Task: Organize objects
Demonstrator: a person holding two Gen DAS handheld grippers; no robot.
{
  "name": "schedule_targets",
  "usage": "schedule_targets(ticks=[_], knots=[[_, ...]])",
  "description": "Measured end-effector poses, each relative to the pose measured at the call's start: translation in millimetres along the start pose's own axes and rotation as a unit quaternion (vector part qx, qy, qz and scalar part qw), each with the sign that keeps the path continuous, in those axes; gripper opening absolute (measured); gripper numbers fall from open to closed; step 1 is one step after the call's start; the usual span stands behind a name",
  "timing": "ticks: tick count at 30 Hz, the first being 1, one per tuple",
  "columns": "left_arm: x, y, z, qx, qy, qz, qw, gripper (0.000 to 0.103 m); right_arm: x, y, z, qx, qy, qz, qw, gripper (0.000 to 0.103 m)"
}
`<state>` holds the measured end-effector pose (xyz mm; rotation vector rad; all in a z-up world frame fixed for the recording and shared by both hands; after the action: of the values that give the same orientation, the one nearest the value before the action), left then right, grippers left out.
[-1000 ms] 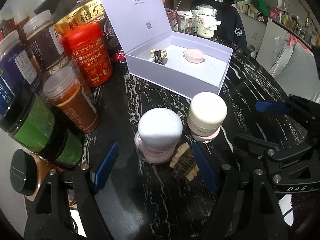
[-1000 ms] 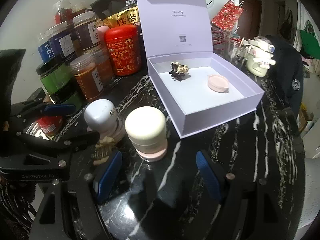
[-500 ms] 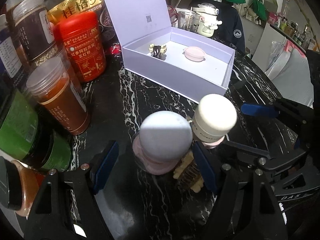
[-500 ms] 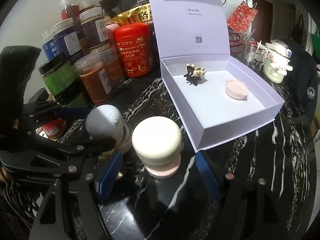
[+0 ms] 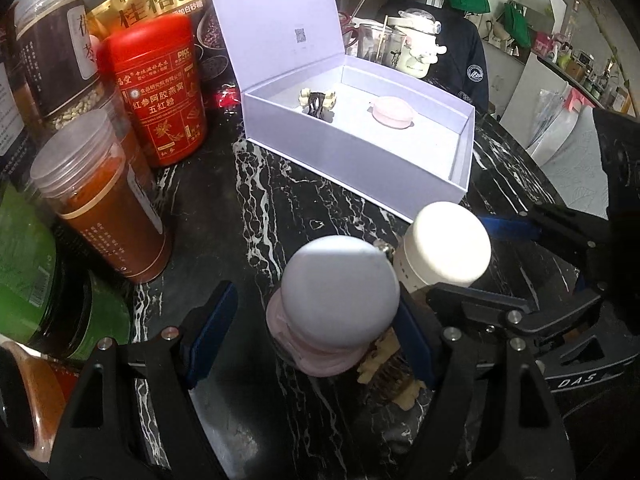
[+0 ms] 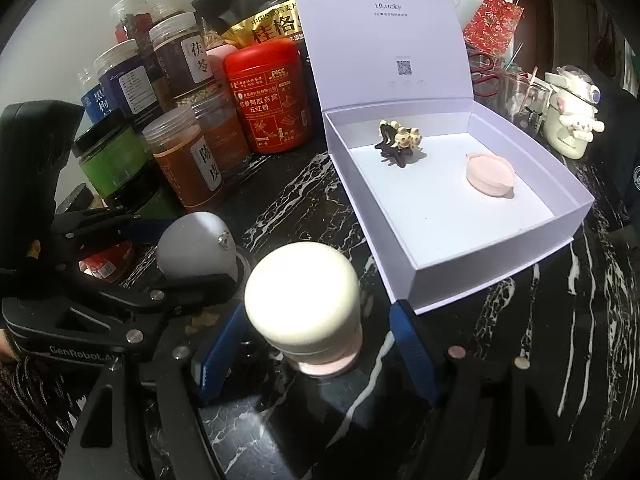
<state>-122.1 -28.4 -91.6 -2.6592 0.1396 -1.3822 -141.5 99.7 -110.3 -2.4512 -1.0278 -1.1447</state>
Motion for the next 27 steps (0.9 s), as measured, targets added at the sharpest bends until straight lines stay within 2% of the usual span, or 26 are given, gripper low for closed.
schedule_targets(ticks=[2, 6, 10, 27], knots=[[-1, 0, -1, 0.001, 0.001, 0.006, 1.0, 0.072, -1, 1, -1, 0.004, 0.0, -0.003, 1.0, 0.068], [1, -3, 0, -0.004, 0.001, 0.021, 0.9998, 0.058, -4, 5, -3, 0.016, -0.004, -0.011, 1.0, 0.058], [4, -7, -1, -0.02, -0.005, 0.011, 0.9997, 0.05, -5, 6, -4, 0.026, -0.006, -0.004, 1.0, 0.057], [20, -16, 2, -0.029, -0.016, 0.022, 0.9992, 0.049, 16, 8, 3, 0.027, -0.018, 0.009, 0.999, 0.056]])
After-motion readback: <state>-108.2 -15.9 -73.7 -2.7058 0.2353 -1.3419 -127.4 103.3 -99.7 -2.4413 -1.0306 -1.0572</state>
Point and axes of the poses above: each gripper's, at about its wrist camera, not at the fingertips, and x roughly against the way its jaws point, y to its left, z to its underside, the point moved 3 cm from there along -x, roughly the way its jaws point, and after that the axes turned 8 degrees about x, right-handed, at the moved point
